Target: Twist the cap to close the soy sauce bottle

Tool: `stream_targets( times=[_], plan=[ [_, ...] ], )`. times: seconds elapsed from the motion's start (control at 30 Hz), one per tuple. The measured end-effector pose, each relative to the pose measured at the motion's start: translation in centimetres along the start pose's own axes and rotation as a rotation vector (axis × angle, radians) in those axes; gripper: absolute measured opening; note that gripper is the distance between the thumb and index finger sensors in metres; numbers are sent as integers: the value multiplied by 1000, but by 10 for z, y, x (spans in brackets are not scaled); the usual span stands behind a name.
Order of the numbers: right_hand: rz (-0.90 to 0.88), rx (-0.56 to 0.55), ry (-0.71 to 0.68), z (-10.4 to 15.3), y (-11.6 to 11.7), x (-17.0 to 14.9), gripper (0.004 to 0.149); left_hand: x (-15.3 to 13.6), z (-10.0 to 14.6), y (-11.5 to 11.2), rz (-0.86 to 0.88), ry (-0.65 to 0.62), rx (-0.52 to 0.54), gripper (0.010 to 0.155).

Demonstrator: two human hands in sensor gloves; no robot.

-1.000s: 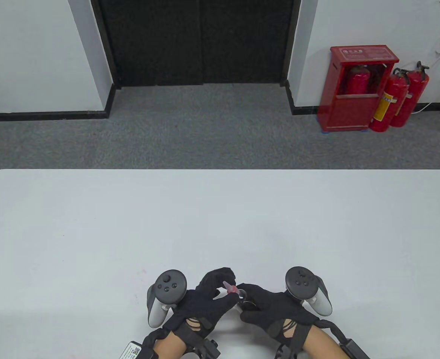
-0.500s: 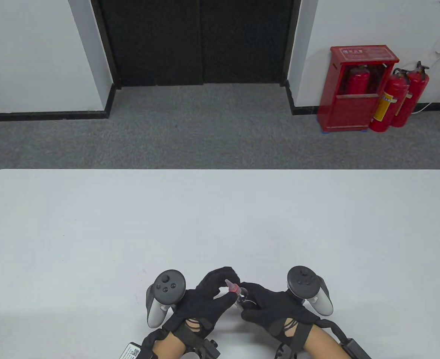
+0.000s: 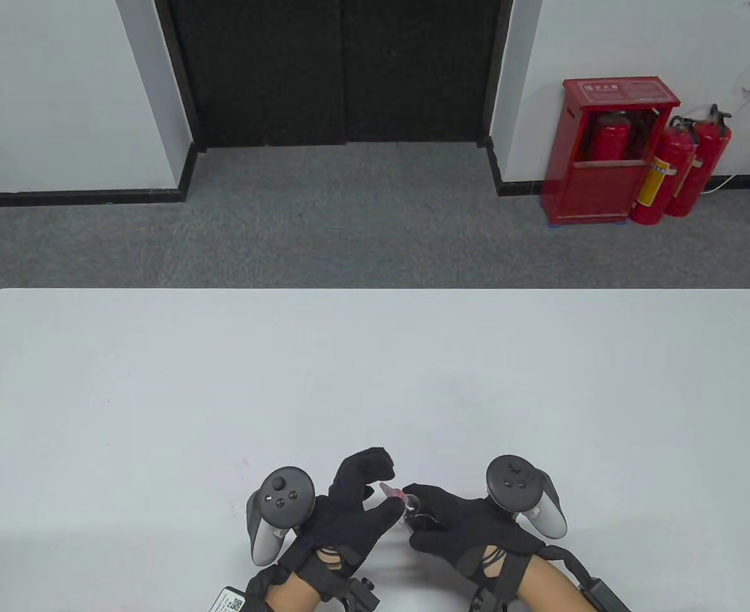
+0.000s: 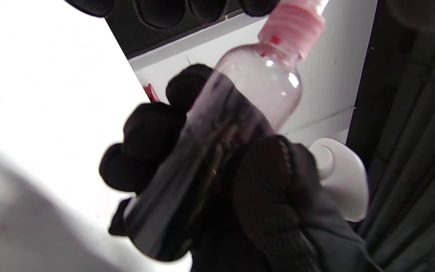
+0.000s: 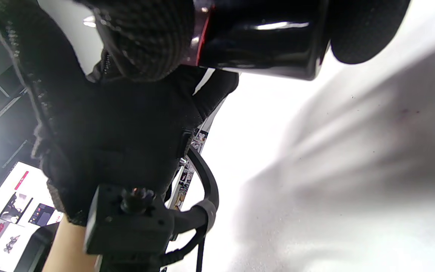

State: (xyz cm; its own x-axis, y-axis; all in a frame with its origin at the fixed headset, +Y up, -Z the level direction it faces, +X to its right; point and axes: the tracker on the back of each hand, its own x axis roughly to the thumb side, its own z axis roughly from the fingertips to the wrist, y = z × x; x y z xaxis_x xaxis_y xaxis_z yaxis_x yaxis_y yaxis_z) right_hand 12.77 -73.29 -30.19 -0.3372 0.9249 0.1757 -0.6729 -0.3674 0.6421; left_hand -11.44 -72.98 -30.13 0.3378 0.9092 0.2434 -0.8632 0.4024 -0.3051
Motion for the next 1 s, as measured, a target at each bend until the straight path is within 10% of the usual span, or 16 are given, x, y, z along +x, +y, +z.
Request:
stream_targets(
  times=[1.0],
  plan=[
    [-54,36,-32,-2,4,1,77,7,1,7,-25,-34,93,56]
  ],
)
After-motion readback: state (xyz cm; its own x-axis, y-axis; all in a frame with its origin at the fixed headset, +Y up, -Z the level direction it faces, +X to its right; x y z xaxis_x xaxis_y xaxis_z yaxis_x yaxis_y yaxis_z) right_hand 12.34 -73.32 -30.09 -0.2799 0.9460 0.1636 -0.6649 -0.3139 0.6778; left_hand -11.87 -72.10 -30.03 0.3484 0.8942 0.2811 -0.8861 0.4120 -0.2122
